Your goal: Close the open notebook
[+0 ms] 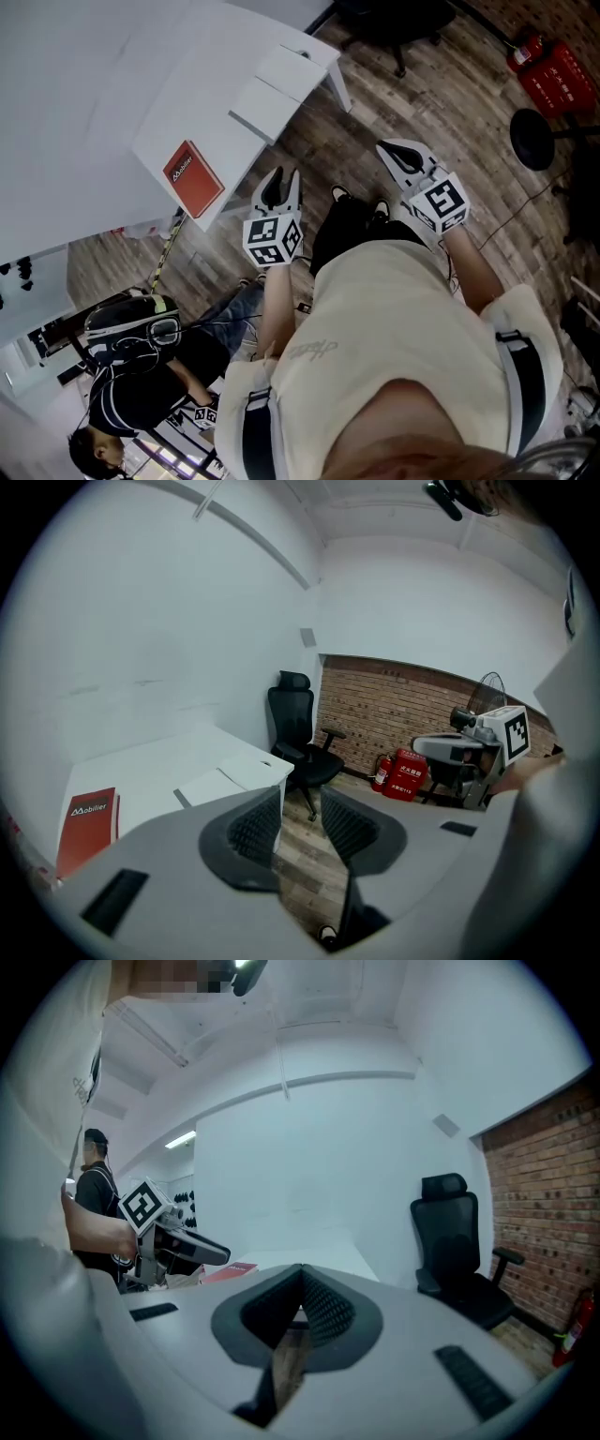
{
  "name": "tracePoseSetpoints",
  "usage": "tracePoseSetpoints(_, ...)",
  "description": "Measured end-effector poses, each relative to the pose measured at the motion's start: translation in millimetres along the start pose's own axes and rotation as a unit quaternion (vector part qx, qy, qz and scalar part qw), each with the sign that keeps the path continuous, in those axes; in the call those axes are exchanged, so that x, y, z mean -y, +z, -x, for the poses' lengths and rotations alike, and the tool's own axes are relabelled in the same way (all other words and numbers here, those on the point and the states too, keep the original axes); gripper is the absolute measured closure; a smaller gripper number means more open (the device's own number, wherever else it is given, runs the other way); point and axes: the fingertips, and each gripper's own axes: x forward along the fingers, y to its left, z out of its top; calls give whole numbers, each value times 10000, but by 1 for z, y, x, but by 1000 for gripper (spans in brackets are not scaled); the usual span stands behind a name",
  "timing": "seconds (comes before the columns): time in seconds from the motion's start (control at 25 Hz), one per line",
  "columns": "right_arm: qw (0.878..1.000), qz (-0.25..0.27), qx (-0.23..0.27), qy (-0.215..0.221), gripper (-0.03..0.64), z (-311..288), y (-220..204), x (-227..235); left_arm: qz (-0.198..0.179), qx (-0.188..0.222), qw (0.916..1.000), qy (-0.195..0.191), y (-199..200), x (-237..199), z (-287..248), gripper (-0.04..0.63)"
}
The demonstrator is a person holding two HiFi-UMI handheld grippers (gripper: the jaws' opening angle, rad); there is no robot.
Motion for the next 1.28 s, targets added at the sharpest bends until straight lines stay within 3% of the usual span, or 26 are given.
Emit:
tracePoseSetpoints(0.44,9994,143,-301,-135,609,-26,2,33,241,131,9995,-127,10,-22,-48,465)
tracePoseSetpoints(0.72,9985,286,-431,164,609,-84,32,47,527,334,9980,83,40,-70,-83,465)
tracePoseSetpoints(0.92,9954,694,-573,342,609,-126,54,52,709,470,9962,212,46,-103,-97,465)
tracePoseSetpoints(1.12,9938,758,-725,358,609,-167,56,53,741,366,9963,230,38,-133,-107,465)
tracePoseSetpoints(1.28,9939,638,-656,612,609,-201,63,45,646,333,9971,237,39,-149,-117,465)
